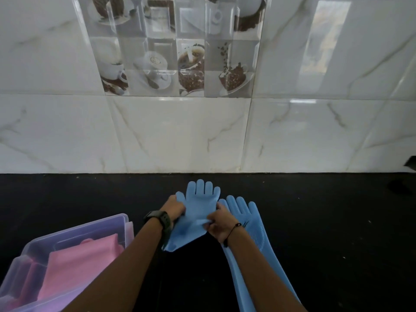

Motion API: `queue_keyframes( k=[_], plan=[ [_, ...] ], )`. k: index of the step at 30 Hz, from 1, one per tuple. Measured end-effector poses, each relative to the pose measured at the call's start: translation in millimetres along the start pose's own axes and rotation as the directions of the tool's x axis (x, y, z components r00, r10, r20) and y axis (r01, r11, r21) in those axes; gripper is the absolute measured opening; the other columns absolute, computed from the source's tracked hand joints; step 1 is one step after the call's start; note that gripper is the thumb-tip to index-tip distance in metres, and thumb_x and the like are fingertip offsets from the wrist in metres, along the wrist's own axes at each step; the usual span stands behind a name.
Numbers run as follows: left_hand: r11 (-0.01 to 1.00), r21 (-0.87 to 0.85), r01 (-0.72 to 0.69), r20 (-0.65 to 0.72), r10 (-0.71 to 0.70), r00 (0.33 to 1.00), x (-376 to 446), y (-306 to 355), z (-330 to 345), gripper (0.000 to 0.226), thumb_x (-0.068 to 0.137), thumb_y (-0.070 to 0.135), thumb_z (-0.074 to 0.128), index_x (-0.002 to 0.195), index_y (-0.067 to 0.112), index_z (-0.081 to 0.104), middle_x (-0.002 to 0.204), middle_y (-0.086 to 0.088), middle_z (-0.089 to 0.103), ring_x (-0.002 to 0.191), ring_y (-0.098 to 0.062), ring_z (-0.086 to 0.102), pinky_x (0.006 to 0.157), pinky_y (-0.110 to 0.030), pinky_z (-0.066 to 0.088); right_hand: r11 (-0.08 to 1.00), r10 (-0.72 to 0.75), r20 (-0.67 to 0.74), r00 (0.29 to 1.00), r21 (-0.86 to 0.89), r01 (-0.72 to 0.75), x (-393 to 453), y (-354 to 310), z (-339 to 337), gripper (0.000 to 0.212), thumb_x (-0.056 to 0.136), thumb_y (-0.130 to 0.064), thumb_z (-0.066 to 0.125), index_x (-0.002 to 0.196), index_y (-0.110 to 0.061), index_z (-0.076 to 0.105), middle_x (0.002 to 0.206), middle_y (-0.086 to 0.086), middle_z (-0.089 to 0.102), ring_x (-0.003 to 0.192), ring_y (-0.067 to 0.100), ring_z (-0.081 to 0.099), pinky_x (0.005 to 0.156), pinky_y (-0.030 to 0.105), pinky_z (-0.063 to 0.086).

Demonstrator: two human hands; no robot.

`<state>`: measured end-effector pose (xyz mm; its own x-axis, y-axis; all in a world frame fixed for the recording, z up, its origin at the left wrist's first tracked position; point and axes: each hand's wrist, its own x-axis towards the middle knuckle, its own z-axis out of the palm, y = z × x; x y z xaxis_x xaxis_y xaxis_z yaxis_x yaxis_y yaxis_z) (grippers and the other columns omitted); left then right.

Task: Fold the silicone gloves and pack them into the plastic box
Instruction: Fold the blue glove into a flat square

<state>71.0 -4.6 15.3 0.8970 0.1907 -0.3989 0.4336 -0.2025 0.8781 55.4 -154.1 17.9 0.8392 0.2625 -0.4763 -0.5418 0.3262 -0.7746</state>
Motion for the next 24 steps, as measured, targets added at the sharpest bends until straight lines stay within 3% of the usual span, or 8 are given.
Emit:
queue_keyframes(
  k=[4,7,9,13,16,20,22,24],
  plan=[
    [0.978,-0.207,-0.005,0.034,0.012,0.999,-18,25,9,0.032,0.081,-0.018,0.034,0.07,0.011,0.044,0.081,-0.006,0.044,0.073,-0.02,0.046,0.066,-0.034,0.043,0.992,-0.021,0.021,1.0,-0.122,0.024,-6,-40,-12,0.054,0.093,0.005,0.025,0.145,-0.008,0.021,0.075,0.007,0.043,0.029,0.004,0.039,0.023,0.011,0.028],
    [0.939,-0.344,-0.005,0.106,0.044,0.993,-27,47,21,0.03,0.088,-0.009,0.033,0.077,0.012,0.051,0.078,-0.005,0.044,0.066,-0.018,0.046,0.06,-0.03,0.04,0.962,-0.078,0.074,0.994,-0.255,0.095,-20,-80,-21,0.05,0.094,-0.002,0.025,0.144,-0.005,0.025,0.055,0.003,0.048,0.024,0.002,0.035,0.023,0.01,0.024],
    [0.913,-0.403,-0.057,0.099,0.105,0.99,-35,60,32,0.033,0.089,-0.008,0.033,0.106,0.008,0.055,0.084,-0.01,0.051,0.067,-0.021,0.051,0.059,-0.029,0.045,0.951,-0.123,0.104,0.987,-0.273,0.147,-31,-100,-31,0.058,0.085,0.01,0.021,0.139,-0.005,0.035,0.043,0.001,0.054,0.024,0.004,0.034,0.024,0.01,0.024],
    [0.829,-0.555,-0.074,0.148,0.186,0.971,-54,41,71,0.04,0.094,-0.003,0.038,0.133,-0.003,0.046,0.112,-0.021,0.063,0.088,-0.028,0.062,0.076,-0.035,0.054,0.94,-0.122,0.099,0.988,-0.309,0.147,-57,-100,-71,0.061,0.074,0.015,0.028,0.131,0.001,0.047,0.104,0.02,0.057,0.07,0.033,0.05,0.06,0.028,0.036],
    [0.88,-0.475,0.011,0.246,0.121,0.962,-73,-11,101,0.05,0.091,-0.002,0.036,0.139,0.012,0.04,0.112,-0.01,0.062,0.097,-0.027,0.057,0.089,-0.038,0.047,0.935,-0.051,0.086,0.995,-0.345,0.078,-79,-67,-109,0.062,0.072,0.017,0.032,0.129,-0.002,0.049,0.11,0.015,0.064,0.103,0.039,0.06,0.085,0.043,0.052],
    [0.922,-0.357,0.148,0.295,-0.038,0.955,-87,-50,121,0.063,0.088,0.0,0.035,0.143,0.03,0.031,0.135,-0.006,0.052,0.111,-0.027,0.06,0.095,-0.048,0.05,0.938,0.101,0.087,0.991,-0.341,-0.066,-94,-34,-136,0.071,0.074,0.019,0.031,0.141,-0.005,0.032,0.113,0.016,0.058,0.102,0.037,0.061,0.075,0.038,0.056],
    [0.925,-0.361,0.117,0.26,-0.021,0.965,-90,-45,122,0.06,0.091,0.003,0.034,0.143,0.032,0.031,0.128,-0.004,0.057,0.102,-0.024,0.062,0.086,-0.045,0.054,0.942,0.098,0.087,0.991,-0.328,-0.064,-94,-34,-139,0.073,0.075,0.019,0.032,0.143,-0.007,0.029,0.116,0.015,0.052,0.104,0.036,0.058,0.073,0.037,0.054],
    [0.939,-0.339,0.053,0.208,0.02,0.978,-91,-36,120,0.061,0.092,0.003,0.035,0.145,0.031,0.027,0.111,0.004,0.058,0.098,-0.021,0.06,0.093,-0.047,0.051,0.945,0.065,0.096,0.993,-0.327,-0.03,-94,-39,-139,0.073,0.074,0.018,0.033,0.142,-0.008,0.031,0.119,0.014,0.05,0.104,0.036,0.057,0.07,0.035,0.055]
  ],
)
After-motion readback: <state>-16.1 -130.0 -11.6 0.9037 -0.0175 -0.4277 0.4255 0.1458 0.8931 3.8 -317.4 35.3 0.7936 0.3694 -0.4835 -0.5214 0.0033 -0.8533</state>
